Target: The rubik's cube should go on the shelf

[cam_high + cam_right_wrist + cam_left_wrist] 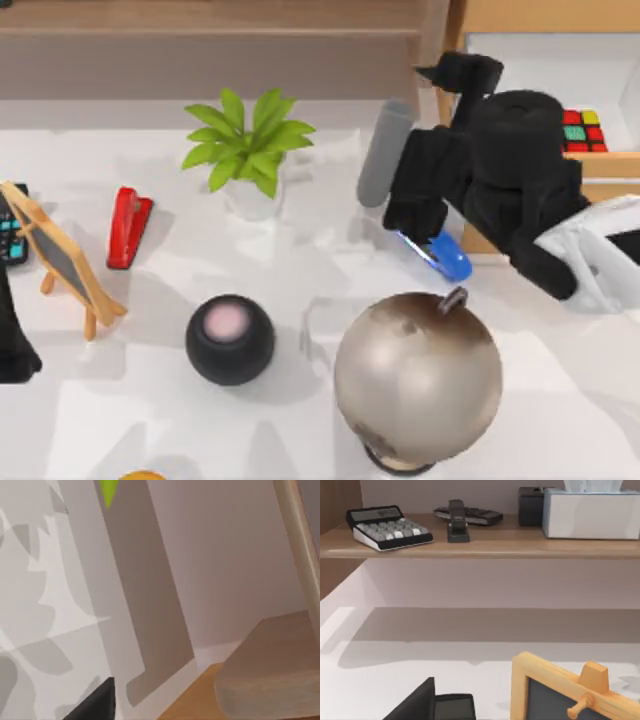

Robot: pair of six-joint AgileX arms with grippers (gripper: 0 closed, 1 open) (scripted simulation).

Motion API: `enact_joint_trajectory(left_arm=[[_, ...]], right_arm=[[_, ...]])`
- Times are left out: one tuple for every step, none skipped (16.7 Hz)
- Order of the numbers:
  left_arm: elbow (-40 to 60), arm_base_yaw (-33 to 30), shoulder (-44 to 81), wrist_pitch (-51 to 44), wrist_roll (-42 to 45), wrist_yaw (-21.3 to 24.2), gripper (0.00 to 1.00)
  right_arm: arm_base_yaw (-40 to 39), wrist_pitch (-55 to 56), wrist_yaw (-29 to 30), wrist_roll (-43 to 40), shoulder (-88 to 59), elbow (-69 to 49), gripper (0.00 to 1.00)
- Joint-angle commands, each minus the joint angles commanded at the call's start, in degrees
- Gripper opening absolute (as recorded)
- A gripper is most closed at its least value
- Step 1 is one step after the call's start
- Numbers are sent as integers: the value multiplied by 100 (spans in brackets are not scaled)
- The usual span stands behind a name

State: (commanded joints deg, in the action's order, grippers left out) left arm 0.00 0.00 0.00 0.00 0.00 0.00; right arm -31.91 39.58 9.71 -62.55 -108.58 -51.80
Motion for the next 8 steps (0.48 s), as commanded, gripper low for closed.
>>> enact_joint_trajectory(left_arm=[[0,0,0,0,0,0,100],[0,0,0,0,0,0,100],[0,0,0,0,0,0,100],[0,0,0,0,0,0,100],[0,0,0,0,0,0,100],[0,0,0,0,0,0,100],[0,0,0,0,0,0,100],[0,0,0,0,0,0,100]], right_arm=[[5,-720,-44,311,-25,-437,100],[15,-1468,-89,637,-61,-885,100],[34,-2253,-136,987,-113,-1348,100],[69,-3067,-186,1363,-189,-1825,100],[115,-3891,-239,1752,-279,-2310,100],[183,-4722,-293,2162,-392,-2806,100],[277,-5542,-346,2586,-525,-3311,100],[388,-6349,-398,3019,-670,-3822,100]])
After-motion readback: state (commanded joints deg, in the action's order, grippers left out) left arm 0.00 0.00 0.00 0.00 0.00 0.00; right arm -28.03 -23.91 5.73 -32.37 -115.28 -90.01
